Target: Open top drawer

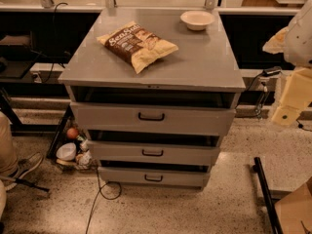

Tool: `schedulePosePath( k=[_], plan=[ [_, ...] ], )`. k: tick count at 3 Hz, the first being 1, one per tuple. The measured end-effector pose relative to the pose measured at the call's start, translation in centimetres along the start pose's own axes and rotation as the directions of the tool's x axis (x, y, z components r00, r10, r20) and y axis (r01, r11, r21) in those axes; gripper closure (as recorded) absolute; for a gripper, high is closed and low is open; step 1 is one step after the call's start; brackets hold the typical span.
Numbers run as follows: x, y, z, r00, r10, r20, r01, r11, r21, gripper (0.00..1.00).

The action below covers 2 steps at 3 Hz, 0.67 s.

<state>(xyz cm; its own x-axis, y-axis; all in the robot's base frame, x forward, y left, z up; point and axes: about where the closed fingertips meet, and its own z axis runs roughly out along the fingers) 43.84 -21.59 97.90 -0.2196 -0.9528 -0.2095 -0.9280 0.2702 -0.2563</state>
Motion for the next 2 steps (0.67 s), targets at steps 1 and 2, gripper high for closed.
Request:
schedulePosePath(
  k=[1, 2],
  plan=[
    [0.00, 0.00, 0.00, 1.000, 0.000, 0.000, 0.000, 1.0000, 0.000, 0.00],
    [0.04, -0.07, -0.36, 1.000, -0.007, -0.010, 0.007, 0.9999, 0.011, 0.00]
  ],
)
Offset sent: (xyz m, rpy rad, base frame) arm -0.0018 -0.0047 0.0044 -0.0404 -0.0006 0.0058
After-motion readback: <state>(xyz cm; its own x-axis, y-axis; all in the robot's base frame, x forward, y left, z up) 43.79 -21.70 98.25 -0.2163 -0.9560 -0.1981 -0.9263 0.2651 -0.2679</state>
